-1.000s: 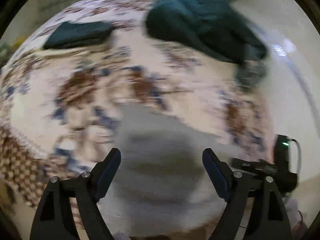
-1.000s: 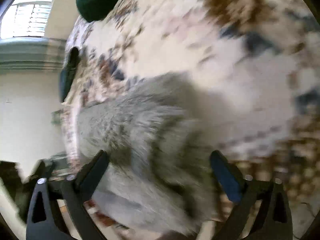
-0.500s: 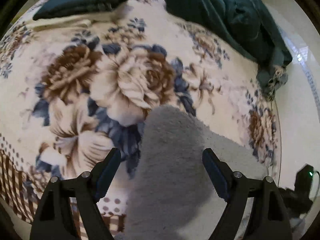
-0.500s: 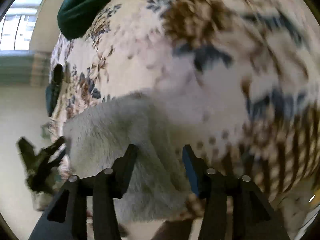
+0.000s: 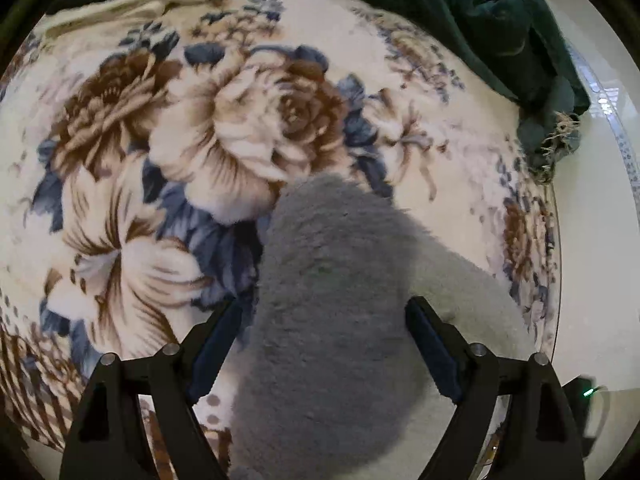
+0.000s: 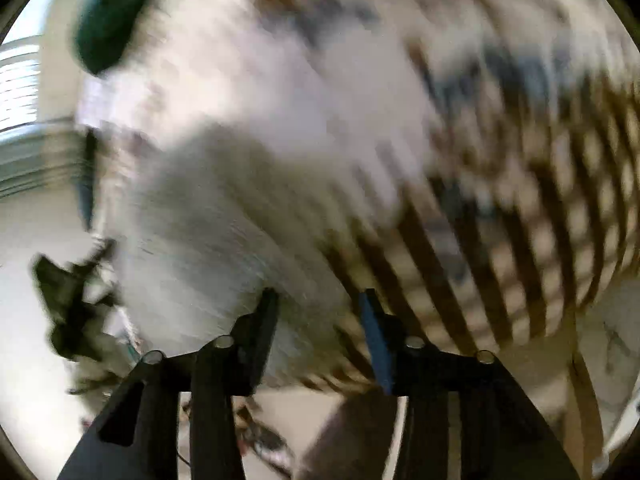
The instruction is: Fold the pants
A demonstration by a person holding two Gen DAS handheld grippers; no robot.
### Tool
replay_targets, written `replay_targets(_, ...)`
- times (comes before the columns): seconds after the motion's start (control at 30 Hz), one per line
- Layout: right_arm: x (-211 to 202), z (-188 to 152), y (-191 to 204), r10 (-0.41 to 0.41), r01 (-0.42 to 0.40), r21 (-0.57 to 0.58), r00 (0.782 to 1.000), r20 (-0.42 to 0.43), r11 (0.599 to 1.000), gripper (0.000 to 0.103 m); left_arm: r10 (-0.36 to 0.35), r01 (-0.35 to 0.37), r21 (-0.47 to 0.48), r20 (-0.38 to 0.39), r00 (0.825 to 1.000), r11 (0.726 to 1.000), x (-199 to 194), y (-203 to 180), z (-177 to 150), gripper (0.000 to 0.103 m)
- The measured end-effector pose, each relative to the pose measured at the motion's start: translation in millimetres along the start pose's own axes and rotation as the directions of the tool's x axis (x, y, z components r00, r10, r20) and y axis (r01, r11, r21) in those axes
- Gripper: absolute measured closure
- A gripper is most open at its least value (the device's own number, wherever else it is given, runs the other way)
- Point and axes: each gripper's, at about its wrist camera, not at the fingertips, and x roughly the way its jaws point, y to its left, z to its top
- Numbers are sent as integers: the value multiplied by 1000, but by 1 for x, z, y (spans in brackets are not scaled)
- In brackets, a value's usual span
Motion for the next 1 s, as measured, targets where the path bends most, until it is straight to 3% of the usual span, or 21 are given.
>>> replay_targets(0.03,-10,6,9,23,-22,-22,999,36,1000,26,-10,10,2,12,1000,1000,-5,-2,2,18)
replay_targets(0.1,-18,23,29,114,-109,-67,990,77,992,24,-25,24,12,36,999,1000,-14,-8,8,18)
replay_targets(0.17,-8,43,48,169,-163,-110,985,47,981,24,-26,25,26,49,998,999,-14,-13,14,18)
replay_targets(0.23,15,63,68,120,-118,-183,993,-1,976,27,-11,9,45,46,999,999,-9,-17,21,18)
replay_targets(0.27,24,70,71,70,-66,-206,997,11,976,43,-3,1,50,42,999,999,-5,-17,24,18)
replay_targets(0.33,42,94,63,-63,74,-175,996,69,982,54,7,-8,51,24,1000,999,5,-15,27,18)
replay_targets(0.47,54,110,33,-44,45,-42,999,31,998,54,6,-5,28,-19,1000,1000,20,-3,28,18)
replay_targets(0.53,31,102,31,-6,7,-26,997,73,1000,51,-12,12,2,-18,1000,1000,14,1,27,18)
replay_targets(0.57,18,95,31,16,-13,-30,996,91,999,42,-21,21,-1,-10,1000,1000,10,2,26,18)
replay_targets(0.63,-2,71,23,56,-54,-22,992,113,998,37,-43,43,-13,18,999,999,-4,3,22,18)
replay_targets(0.73,-10,33,6,100,-103,38,993,60,994,31,-68,70,-41,53,996,997,-23,6,14,18)
replay_targets(0.83,9,-10,-25,209,-201,181,977,-28,963,31,-95,100,-70,61,994,993,-35,10,-2,18)
replay_targets(0.9,27,-28,-42,274,-260,257,962,-18,931,51,-86,90,-85,54,995,992,-37,14,-13,18)
replay_targets(0.93,34,-35,-47,305,-293,281,952,-1,914,84,-80,85,-91,51,995,992,-36,15,-16,18)
replay_targets(1.0,38,-45,-49,347,-340,305,937,33,890,89,-80,84,-111,33,996,990,-32,21,-23,18)
